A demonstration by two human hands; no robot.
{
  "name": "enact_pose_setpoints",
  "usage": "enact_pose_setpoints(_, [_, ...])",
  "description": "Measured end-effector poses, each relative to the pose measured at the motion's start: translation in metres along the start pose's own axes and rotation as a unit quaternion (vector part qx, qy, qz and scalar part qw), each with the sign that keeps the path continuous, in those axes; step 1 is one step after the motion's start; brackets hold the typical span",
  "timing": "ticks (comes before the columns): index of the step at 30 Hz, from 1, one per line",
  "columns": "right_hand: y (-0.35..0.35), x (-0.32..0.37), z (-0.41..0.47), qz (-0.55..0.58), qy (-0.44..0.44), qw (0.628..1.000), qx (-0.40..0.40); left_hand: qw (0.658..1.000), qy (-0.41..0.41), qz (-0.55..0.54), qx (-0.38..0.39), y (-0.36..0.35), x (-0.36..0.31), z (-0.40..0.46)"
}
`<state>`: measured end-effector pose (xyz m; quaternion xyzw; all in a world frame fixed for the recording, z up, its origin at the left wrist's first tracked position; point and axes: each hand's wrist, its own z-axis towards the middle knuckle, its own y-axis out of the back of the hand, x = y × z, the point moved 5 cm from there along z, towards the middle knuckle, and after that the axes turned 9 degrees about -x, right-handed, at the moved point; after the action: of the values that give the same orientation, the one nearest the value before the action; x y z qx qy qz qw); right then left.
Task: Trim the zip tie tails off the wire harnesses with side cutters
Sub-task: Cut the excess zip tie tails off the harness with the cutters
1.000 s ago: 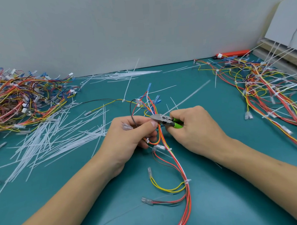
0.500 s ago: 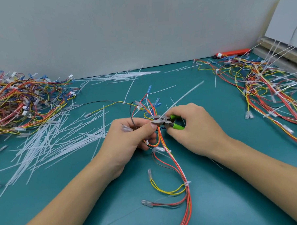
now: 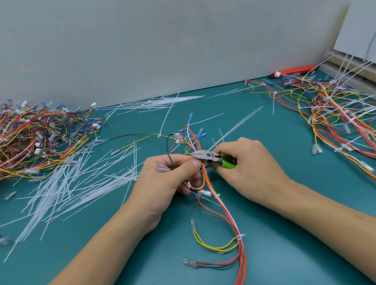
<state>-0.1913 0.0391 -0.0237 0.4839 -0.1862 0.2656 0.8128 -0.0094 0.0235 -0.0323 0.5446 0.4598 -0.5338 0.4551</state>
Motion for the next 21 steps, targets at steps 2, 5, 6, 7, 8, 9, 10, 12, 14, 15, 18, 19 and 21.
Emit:
enact_pose_setpoints(2, [0.0031,0.0015,0.0019,-0.007,-0.006,1.000,-0.015,1.000,0.007,-0.008,-0.006,0.0003,0.0008,-0.0001])
enact_pose_setpoints(5, [0.0049,0.0015,0.0050,-0.015,-0.010,1.000,-0.008,1.000,0.011,-0.012,-0.009,0.0017,0.0029,0.0007])
enact_pose_setpoints(6, [0.0032,0.0021,0.0049,-0.021,-0.001,1.000,0.005,1.000,0.008,-0.008,-0.007,0.0016,0.0028,0.0004])
enact_pose_setpoints(7, [0.0012,0.0031,0.0039,-0.028,0.010,0.999,0.020,1.000,0.005,-0.004,-0.005,0.0011,0.0028,0.0003])
enact_pose_setpoints(8, [-0.0003,0.0042,0.0029,-0.032,0.021,0.999,0.028,1.000,0.003,-0.002,-0.004,0.0007,0.0025,0.0003])
enact_pose_setpoints(9, [-0.0004,0.0047,0.0023,-0.032,0.023,0.999,0.029,1.000,0.001,-0.001,-0.004,0.0003,0.0028,0.0005])
enact_pose_setpoints(10, [-0.0002,0.0043,0.0021,-0.028,0.023,0.999,0.025,1.000,0.000,0.000,-0.003,0.0001,0.0031,0.0005])
enact_pose_setpoints(12, [-0.0001,0.0038,0.0016,-0.031,0.025,0.999,0.019,1.000,-0.004,0.001,0.000,-0.0002,0.0031,0.0009])
enact_pose_setpoints(14, [-0.0014,0.0035,0.0012,-0.038,0.030,0.999,0.019,1.000,-0.007,0.002,0.002,0.0000,0.0030,0.0009])
enact_pose_setpoints(15, [-0.0013,0.0030,0.0011,-0.035,0.028,0.999,0.020,1.000,-0.007,0.000,0.001,0.0001,0.0031,0.0009])
enact_pose_setpoints(18, [-0.0004,0.0021,0.0011,-0.010,0.018,0.999,0.024,1.000,-0.007,-0.001,0.001,0.0004,0.0032,0.0014])
enact_pose_setpoints(19, [0.0000,0.0017,0.0014,-0.005,0.016,1.000,0.024,1.000,-0.007,0.001,0.001,0.0003,0.0033,0.0016])
enact_pose_setpoints(21, [0.0012,0.0010,0.0017,0.002,0.012,1.000,0.019,1.000,-0.009,0.007,0.003,-0.0002,0.0036,0.0018])
